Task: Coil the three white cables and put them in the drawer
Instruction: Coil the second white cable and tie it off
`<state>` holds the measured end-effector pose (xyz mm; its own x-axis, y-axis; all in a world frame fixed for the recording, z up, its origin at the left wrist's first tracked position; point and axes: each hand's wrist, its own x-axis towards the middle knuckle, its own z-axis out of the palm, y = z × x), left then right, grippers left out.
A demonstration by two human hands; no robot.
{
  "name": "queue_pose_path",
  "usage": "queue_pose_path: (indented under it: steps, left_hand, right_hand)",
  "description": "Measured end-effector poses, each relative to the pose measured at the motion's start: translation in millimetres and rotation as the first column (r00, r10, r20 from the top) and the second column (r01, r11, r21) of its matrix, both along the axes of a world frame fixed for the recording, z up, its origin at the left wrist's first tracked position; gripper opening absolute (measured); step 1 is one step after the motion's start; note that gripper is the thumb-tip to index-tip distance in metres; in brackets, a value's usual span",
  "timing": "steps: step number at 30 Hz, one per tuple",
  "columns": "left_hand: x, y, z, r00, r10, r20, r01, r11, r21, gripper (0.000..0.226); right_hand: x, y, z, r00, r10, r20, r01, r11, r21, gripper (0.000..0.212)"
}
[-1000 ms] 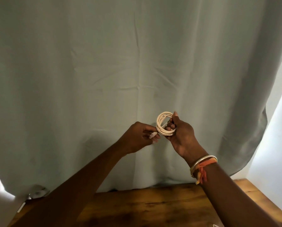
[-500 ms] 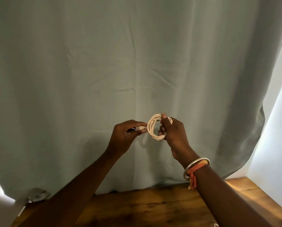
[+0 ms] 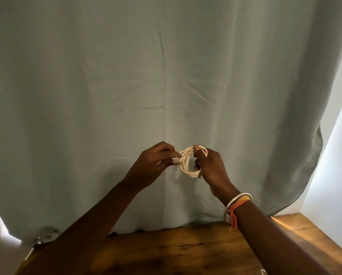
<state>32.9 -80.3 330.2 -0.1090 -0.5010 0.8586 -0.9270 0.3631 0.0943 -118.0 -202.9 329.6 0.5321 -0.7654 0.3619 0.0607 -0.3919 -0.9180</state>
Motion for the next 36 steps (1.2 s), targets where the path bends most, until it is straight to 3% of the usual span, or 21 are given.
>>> queue_pose_path:
  steps: [2,8,10,13,15,18,24,28,30,33,36]
  left_hand:
    - [5,-2,-7,0.995,0.037,0.093,-0.042,0.998,0.051,0.020]
    - [-1,-7,-14,0.987,0.037,0.158,-0.068,0.978,0.195,0.038]
    - [0,-8,-14,0.993,0.006,0.122,-0.027,0.984,0.176,0.035]
    - [0,-10,-11,0.993,-0.070,-0.096,0.076,0.995,0.062,0.025]
    - [0,-12,-8,0.987,-0.073,-0.147,0.084,0.994,0.071,0.023]
    - [-1,-15,-7,0.997,0.017,-0.071,-0.004,0.984,0.179,0.020]
    - [-7,-13,6,0.954,0.140,-0.265,-0.022,0.915,0.402,0.013]
    - [-18,-11,14,0.952,0.237,-0.191,-0.110,0.853,0.510,0.021]
    - [-18,-11,13,0.948,0.215,-0.236,-0.053,0.836,0.547,0.020]
    - [-16,-8,10,0.850,0.155,-0.503,0.147,0.848,0.510,0.018]
    - [-22,-3,7,0.601,0.042,-0.798,0.337,0.892,0.300,0.019]
  right_hand:
    - [0,4,1,1.000,0.025,0.013,-0.025,0.999,0.042,0.038]
    - [2,10,10,0.999,0.012,0.038,-0.016,0.996,0.090,0.034]
    - [-1,10,10,0.999,0.017,0.032,-0.020,0.996,0.086,0.034]
    - [-2,13,9,0.999,0.031,-0.006,-0.031,0.997,0.065,0.035]
    - [-1,15,8,1.000,0.024,-0.012,-0.023,0.998,0.062,0.037]
    - [0,16,8,0.999,0.027,-0.035,-0.025,0.998,0.061,0.037]
    - [4,15,4,0.999,0.025,-0.044,-0.023,0.998,0.064,0.038]
    - [6,14,1,0.998,0.008,-0.059,-0.004,0.998,0.061,0.038]
    - [3,14,1,0.999,-0.002,-0.049,0.004,0.998,0.060,0.038]
    - [0,12,2,1.000,-0.015,-0.020,0.017,0.998,0.054,0.038]
    - [1,13,2,1.000,-0.008,0.025,0.007,0.998,0.058,0.037]
